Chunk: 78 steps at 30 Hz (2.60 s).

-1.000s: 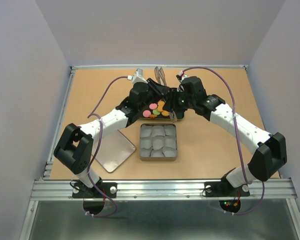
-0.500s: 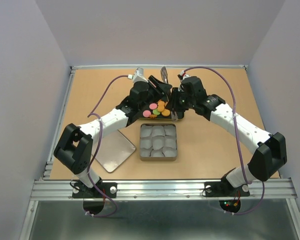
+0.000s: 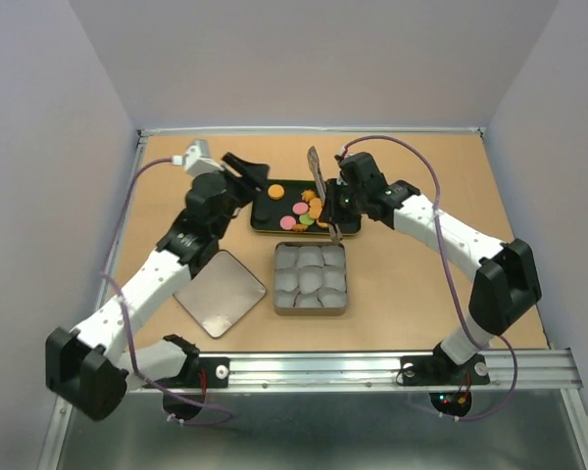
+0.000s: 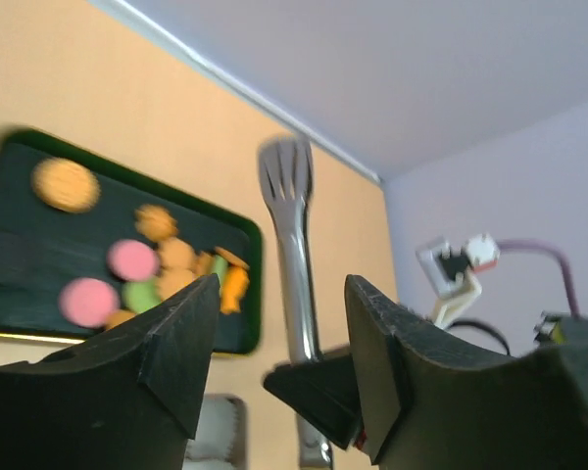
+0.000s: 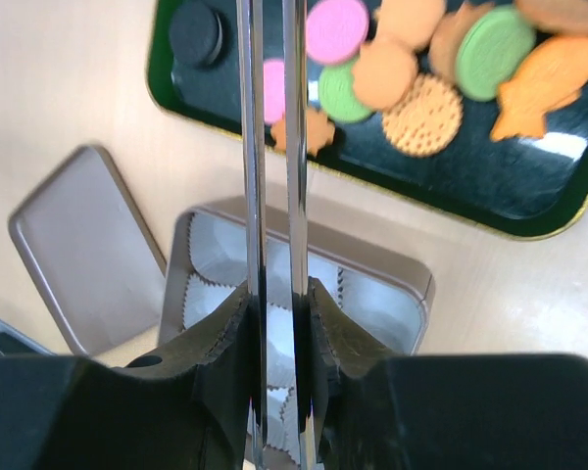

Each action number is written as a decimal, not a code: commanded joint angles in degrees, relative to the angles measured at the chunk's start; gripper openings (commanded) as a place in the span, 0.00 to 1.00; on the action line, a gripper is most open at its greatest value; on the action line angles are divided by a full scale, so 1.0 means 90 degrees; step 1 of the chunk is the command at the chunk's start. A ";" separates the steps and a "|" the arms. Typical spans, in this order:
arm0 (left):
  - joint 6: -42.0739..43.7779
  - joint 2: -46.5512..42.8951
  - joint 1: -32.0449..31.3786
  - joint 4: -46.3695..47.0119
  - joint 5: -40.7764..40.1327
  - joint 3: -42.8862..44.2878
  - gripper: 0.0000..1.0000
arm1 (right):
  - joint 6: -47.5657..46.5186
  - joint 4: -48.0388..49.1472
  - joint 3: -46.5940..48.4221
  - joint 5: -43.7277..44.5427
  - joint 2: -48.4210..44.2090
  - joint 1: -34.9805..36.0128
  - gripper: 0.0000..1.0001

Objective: Pack the cookies

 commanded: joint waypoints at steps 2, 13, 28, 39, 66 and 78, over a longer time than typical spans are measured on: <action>0.0979 -0.1287 0.1310 -0.0726 -0.0644 -0.0659 0.68 | 0.0030 -0.0069 0.0222 -0.0370 0.0245 0.0404 0.18; 0.2220 -0.1846 0.2681 -0.1479 0.0011 -0.0406 0.75 | 0.0138 -0.0118 0.0895 -0.0293 0.1387 0.0825 0.41; 0.2465 -0.2090 0.3072 -0.1294 0.0470 -0.0786 0.74 | -0.0038 -0.0908 0.2116 0.0479 0.2120 0.0825 0.46; 0.2396 -0.2051 0.3140 -0.1069 0.0714 -0.0942 0.74 | -0.0028 -0.1466 0.2604 0.0967 0.2637 0.0825 0.54; 0.2289 -0.2109 0.3267 -0.0864 0.0978 -0.1245 0.73 | -0.0116 -0.2578 0.4177 0.1220 0.3927 0.0912 0.53; 0.2191 -0.2041 0.3307 -0.0688 0.1173 -0.1353 0.73 | -0.0126 -0.3028 0.4548 0.1348 0.4083 0.0922 0.41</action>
